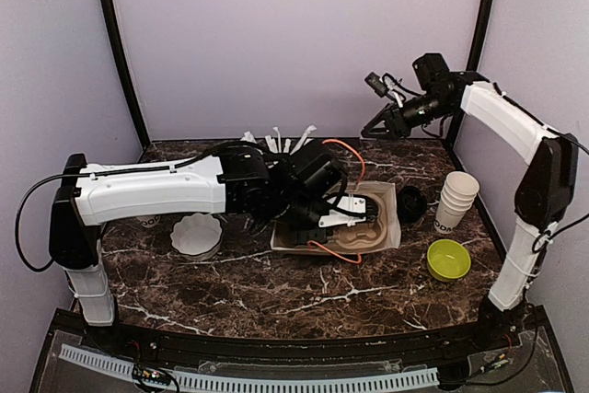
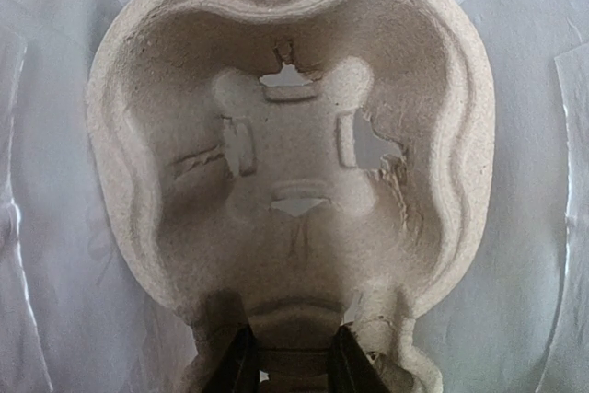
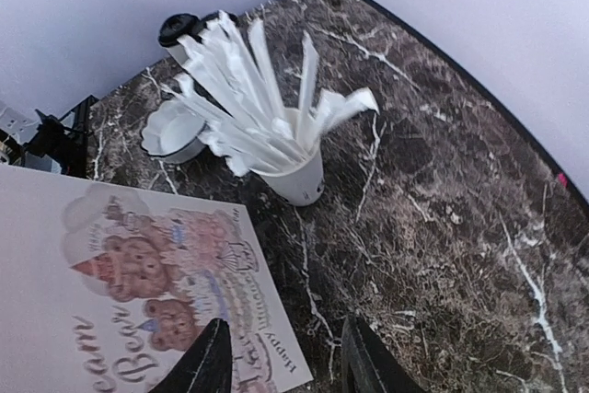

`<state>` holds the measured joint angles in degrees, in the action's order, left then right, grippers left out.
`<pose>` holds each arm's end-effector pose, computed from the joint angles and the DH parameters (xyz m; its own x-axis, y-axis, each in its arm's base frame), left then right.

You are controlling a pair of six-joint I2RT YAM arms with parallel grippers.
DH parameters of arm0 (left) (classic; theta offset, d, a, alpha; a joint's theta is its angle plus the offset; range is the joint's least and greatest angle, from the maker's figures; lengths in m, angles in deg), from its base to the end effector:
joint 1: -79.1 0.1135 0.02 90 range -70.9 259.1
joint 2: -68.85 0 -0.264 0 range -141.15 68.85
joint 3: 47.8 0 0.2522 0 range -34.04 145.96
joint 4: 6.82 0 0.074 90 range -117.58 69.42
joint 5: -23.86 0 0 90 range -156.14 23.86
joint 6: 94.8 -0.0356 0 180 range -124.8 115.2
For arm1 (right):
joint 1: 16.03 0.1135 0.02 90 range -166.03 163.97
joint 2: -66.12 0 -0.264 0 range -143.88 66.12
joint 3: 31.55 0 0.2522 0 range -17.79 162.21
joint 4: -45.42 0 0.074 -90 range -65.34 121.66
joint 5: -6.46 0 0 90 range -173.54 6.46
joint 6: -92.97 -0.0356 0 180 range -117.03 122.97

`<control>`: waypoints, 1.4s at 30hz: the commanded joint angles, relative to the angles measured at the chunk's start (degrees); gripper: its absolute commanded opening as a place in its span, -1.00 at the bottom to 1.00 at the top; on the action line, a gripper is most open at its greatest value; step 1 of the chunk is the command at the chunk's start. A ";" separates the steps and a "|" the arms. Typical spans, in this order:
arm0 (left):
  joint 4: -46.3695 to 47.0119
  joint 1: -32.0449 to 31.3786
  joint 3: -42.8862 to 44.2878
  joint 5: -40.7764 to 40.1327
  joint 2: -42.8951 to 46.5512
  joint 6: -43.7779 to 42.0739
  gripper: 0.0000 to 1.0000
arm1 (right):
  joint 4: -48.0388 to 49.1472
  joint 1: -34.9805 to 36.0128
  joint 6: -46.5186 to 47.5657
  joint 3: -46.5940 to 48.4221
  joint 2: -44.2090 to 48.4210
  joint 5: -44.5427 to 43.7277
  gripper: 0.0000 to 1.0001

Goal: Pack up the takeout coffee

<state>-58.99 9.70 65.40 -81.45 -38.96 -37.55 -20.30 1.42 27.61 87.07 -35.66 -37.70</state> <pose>0.1587 -0.3955 0.3096 0.2384 0.8488 -0.4719 0.8445 0.0587 0.5323 0.3551 0.1384 0.3706 -0.3785 -0.4234 -0.8231 -0.8986 0.3813 0.2171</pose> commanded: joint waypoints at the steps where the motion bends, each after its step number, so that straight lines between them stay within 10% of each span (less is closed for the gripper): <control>1: -1.14 -0.29 0.77 -0.31 1.28 0.36 -0.49 | 6.16 -0.40 -4.68 -0.54 -6.90 -3.51 -0.21; 42: -20.80 -2.36 5.09 8.58 4.97 10.14 -0.48 | -16.71 15.94 15.41 -5.52 -29.97 4.08 -0.35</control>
<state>-72.28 8.45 69.42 -78.46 -38.33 -31.61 -32.54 16.67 39.42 82.34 -65.69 -36.51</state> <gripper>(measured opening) 0.264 0.324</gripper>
